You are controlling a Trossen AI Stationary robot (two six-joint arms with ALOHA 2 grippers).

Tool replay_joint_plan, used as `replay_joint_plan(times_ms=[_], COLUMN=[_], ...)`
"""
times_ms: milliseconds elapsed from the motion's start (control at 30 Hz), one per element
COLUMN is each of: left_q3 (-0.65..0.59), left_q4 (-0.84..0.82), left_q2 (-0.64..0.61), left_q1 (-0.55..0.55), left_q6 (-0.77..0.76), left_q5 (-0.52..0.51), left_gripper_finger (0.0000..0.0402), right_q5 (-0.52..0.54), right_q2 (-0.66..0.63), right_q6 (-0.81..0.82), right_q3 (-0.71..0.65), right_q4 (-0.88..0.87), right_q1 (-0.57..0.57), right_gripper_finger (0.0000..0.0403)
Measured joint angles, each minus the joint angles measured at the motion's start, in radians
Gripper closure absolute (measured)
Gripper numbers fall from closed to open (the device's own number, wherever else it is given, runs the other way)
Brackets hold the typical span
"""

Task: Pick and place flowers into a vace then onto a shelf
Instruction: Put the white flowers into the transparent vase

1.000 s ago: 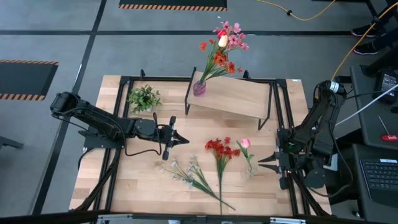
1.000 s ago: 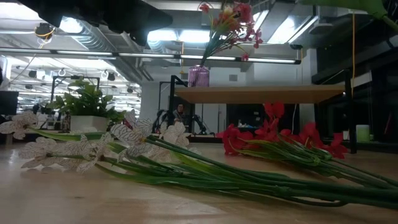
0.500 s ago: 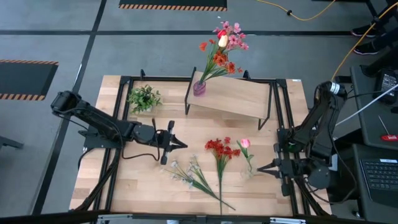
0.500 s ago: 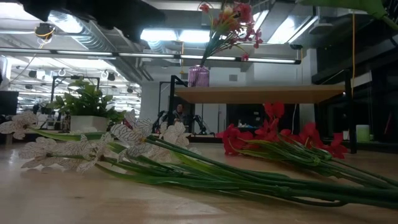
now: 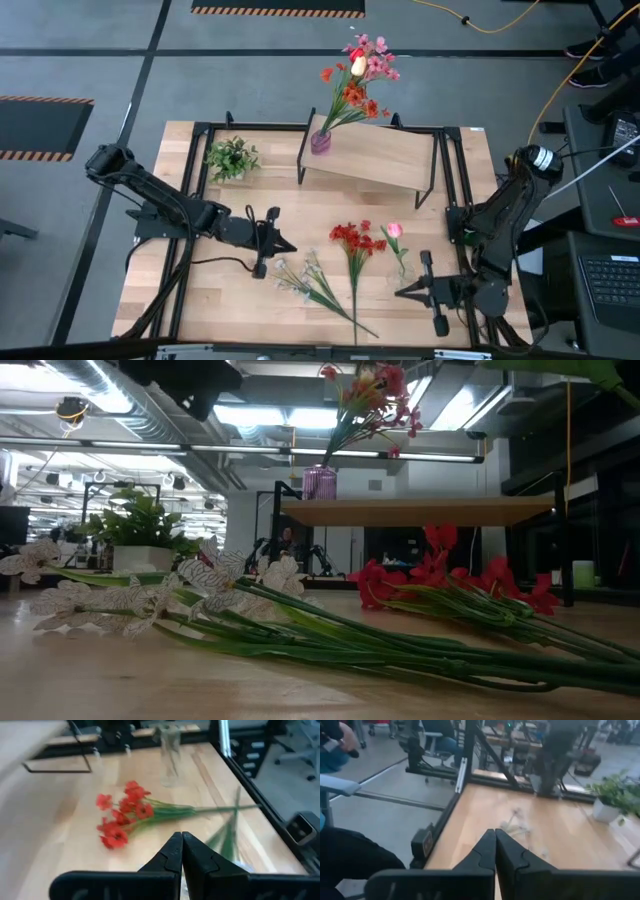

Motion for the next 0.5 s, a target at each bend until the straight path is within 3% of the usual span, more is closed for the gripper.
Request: replay_joint_plan(times_ms=[233, 500], left_q3=[0.133, 0.409], left_q4=[-0.152, -0.403], left_q2=[0.138, 0.358], left_q1=[-0.064, -0.084], left_q6=[-0.002, 0.007], left_q5=[0.002, 0.049], left_gripper_finger=[0.0398, 0.0398], right_q5=[-0.003, -0.001], right_q2=[0.051, 0.079], right_q6=[-0.027, -0.028], right_q3=[0.0, 0.0], right_q4=[0.099, 0.128], right_q1=[-0.016, -0.038], right_gripper_finger=[0.0399, 0.0398])
